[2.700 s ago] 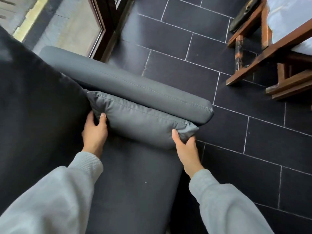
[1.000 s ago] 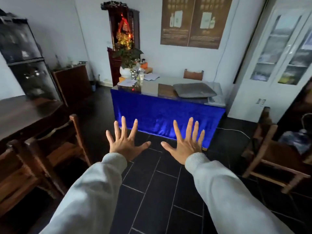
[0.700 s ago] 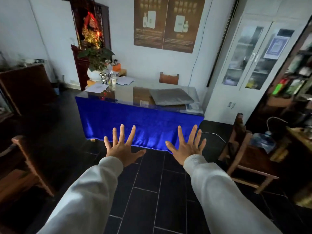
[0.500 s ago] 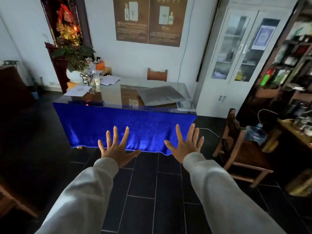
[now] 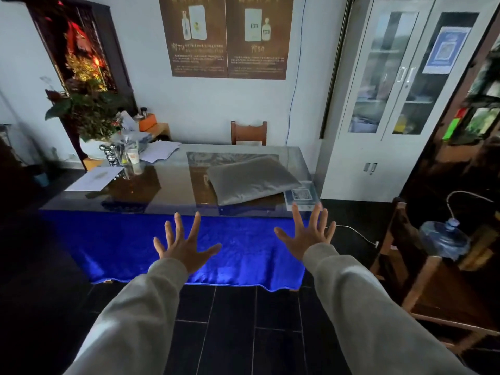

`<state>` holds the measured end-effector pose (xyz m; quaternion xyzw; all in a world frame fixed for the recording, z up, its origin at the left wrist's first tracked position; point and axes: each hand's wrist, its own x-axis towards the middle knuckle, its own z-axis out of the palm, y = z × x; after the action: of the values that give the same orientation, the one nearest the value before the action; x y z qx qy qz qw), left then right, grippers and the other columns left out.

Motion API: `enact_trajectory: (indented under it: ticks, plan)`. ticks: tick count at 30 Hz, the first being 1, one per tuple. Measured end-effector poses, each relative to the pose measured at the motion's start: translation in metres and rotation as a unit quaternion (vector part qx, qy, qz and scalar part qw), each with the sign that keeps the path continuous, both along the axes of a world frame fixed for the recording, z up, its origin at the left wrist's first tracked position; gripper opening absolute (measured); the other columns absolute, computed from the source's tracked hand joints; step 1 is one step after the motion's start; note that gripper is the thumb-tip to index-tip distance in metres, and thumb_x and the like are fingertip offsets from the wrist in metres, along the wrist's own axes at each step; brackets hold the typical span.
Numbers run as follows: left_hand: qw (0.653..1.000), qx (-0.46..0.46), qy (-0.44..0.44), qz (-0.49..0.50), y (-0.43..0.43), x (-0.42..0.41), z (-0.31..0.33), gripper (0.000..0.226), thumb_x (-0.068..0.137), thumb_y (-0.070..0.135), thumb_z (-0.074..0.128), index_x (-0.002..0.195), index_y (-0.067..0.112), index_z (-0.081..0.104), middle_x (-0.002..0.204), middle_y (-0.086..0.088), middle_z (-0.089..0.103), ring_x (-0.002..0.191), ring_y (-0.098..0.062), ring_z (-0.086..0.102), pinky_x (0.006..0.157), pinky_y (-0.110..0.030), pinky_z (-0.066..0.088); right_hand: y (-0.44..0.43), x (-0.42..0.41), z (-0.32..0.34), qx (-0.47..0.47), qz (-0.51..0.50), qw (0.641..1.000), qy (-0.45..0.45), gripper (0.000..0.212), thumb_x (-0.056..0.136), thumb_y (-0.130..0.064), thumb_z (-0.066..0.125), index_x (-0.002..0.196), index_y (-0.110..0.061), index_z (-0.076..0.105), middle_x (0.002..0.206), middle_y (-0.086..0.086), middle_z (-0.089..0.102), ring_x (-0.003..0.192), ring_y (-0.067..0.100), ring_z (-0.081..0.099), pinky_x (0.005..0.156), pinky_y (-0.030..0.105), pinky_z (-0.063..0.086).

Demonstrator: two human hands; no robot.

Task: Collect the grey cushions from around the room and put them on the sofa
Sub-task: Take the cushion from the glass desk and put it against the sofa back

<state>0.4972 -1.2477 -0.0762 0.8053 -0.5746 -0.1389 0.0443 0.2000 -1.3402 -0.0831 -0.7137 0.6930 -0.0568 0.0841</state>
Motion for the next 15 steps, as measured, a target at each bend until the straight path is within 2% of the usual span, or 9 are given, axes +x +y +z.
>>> enact_trajectory:
  ticks: [11, 15]
  plan:
    - [0.998, 0.038, 0.044, -0.006, -0.208, 0.022, -0.038, 0.106, 0.067, 0.1, 0.027, 0.132, 0.055, -0.044, 0.159, -0.001, -0.044, 0.149, -0.032, -0.033, 0.118, -0.066, -0.007, -0.199, 0.03, -0.045, 0.049, 0.009, 0.999, -0.014, 0.093, 0.084, -0.092, 0.022, 0.153, -0.052, -0.027, 0.163, 0.012, -0.039, 0.154, 0.036, -0.026, 0.121, 0.06, -0.012]
    - [0.998, 0.036, 0.05, -0.015, -0.304, 0.04, -0.043, 0.11, 0.071, 0.097, 0.035, 0.144, 0.055, -0.034, 0.162, -0.001, -0.04, 0.151, -0.033, -0.029, 0.119, -0.066, -0.005, -0.28, 0.049, -0.059, 0.067, -0.005, 0.998, -0.003, 0.092, 0.086, -0.09, 0.023, 0.155, -0.051, -0.025, 0.163, 0.015, -0.039, 0.154, 0.038, -0.026, 0.123, 0.061, -0.008]
